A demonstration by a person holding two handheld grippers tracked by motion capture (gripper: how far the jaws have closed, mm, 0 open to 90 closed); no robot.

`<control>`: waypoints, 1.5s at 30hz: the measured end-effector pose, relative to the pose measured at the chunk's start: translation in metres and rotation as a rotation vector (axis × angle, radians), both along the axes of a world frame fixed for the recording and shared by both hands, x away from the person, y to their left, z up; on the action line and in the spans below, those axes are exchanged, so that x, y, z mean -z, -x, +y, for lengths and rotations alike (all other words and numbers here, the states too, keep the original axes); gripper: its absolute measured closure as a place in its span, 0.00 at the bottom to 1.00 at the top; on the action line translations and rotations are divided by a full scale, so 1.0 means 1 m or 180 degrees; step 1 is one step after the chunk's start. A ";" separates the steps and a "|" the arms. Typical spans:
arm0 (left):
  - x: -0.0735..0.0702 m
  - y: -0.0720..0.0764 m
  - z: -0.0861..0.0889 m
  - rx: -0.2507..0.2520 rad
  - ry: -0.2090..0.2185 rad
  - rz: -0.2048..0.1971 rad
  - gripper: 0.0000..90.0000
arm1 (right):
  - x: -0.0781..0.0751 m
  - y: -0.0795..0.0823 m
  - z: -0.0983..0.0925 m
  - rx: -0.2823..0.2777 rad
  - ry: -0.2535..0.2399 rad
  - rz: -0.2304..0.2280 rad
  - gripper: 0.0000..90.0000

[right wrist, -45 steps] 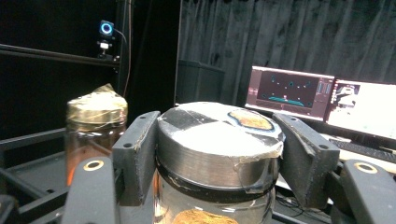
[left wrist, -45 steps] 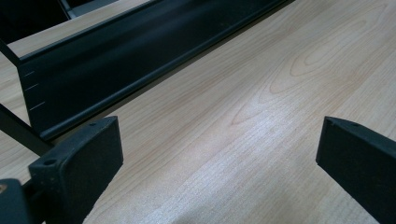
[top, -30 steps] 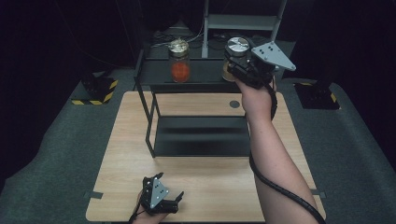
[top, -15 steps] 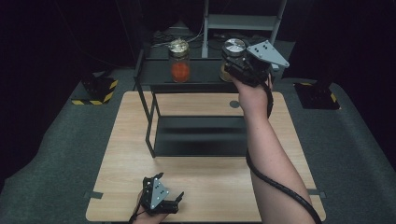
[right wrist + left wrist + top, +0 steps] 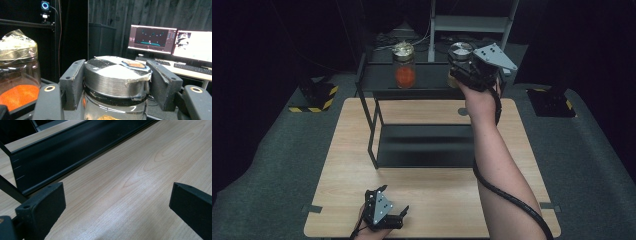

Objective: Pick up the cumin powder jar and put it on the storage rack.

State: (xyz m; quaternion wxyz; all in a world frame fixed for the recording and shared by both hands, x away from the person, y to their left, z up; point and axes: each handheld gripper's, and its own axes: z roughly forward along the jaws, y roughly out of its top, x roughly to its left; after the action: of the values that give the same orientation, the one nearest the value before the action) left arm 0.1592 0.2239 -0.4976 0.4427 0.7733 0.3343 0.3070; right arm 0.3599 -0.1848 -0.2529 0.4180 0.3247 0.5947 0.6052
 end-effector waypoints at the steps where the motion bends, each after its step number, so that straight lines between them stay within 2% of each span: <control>1: 0.000 0.000 0.000 0.0002 0.0000 -0.0002 0.01 | 0.001 -0.001 0.000 -0.0005 -0.0013 0.0000 0.38; 7: 0.000 0.000 0.001 0.0002 0.0010 -0.0002 0.01 | 0.002 0.001 0.001 0.0019 0.0012 -0.0021 0.37; 18: 0.000 0.000 0.000 0.0002 0.0002 -0.0001 0.01 | -0.006 0.002 0.005 0.0067 0.0024 0.0074 0.34; 20: 0.000 0.000 0.001 -0.0004 0.0018 0.0003 0.01 | -0.008 0.003 0.003 0.0041 -0.0010 0.0139 0.25; 22: 0.000 0.000 0.001 -0.0004 0.0016 0.0005 0.01 | -0.009 0.003 0.002 0.0025 -0.0059 0.0175 0.23; 24: 0.000 0.000 0.000 0.0002 0.0001 -0.0002 0.01 | -0.010 0.004 0.001 0.0007 -0.0102 0.0204 0.11; 27: 0.000 0.000 -0.001 0.0000 -0.0013 -0.0006 0.01 | -0.010 0.008 0.001 0.0026 -0.0121 0.0203 0.00; 38: 0.000 -0.001 0.002 -0.0043 0.0082 0.0045 0.01 | -0.004 0.022 -0.015 0.0018 -0.0107 0.0158 0.00; 45: -0.001 0.000 -0.001 -0.0038 0.0005 0.0021 0.01 | 0.002 0.038 -0.027 -0.0038 -0.0140 0.0091 0.00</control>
State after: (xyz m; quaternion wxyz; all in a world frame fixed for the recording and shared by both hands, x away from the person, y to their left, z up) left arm 0.1593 0.2228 -0.4970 0.4403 0.7720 0.3406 0.3068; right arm 0.3219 -0.2122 -0.2553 0.3987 0.3388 0.5890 0.6159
